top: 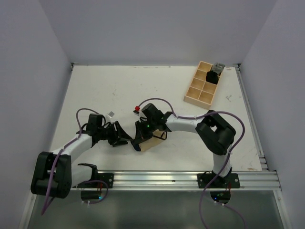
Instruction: Roll the underwear
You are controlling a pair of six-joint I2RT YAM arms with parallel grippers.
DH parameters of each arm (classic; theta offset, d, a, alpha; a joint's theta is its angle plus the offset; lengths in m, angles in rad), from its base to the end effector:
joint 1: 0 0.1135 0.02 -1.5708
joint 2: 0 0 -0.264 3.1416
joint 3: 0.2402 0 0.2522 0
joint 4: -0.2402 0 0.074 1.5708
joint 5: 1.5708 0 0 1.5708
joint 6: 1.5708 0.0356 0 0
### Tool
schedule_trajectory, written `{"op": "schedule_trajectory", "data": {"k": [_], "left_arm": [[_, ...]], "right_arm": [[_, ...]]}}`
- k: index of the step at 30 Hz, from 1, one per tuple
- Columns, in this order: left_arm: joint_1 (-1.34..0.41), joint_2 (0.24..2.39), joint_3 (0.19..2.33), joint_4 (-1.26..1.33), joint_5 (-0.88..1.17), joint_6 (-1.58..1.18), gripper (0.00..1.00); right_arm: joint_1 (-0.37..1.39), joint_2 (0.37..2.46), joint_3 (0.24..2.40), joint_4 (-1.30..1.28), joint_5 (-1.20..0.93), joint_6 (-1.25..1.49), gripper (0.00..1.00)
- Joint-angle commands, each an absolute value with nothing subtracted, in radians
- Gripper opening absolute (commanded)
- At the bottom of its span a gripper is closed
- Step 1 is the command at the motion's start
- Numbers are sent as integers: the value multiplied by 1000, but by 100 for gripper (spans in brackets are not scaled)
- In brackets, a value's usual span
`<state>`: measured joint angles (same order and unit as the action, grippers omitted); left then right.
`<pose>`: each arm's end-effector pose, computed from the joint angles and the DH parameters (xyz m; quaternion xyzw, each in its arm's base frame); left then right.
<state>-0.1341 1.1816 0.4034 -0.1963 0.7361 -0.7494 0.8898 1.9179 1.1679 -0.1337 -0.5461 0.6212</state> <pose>0.1878 -0.0495 0.1455 -0.1693 0.8820 -0.4281 0.1007 0.2351 0.3194 0.1580 -0.2114 0.8864 0.4072 0.0620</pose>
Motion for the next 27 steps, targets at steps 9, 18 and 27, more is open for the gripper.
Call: {"op": "schedule_trajectory", "data": {"k": [9,18,27], "left_arm": [[-140,1115,436,-316,574,-747,45],[-141,1054,422,-342,571,-733,44],[-141,1180,452,-242,612,-801,49]], "right_arm": [[871,1980,1131,23,-632,687,0],[853,2011,1123,90,-683,721,0],[844,2014,1097,121,-727,707,0]]}}
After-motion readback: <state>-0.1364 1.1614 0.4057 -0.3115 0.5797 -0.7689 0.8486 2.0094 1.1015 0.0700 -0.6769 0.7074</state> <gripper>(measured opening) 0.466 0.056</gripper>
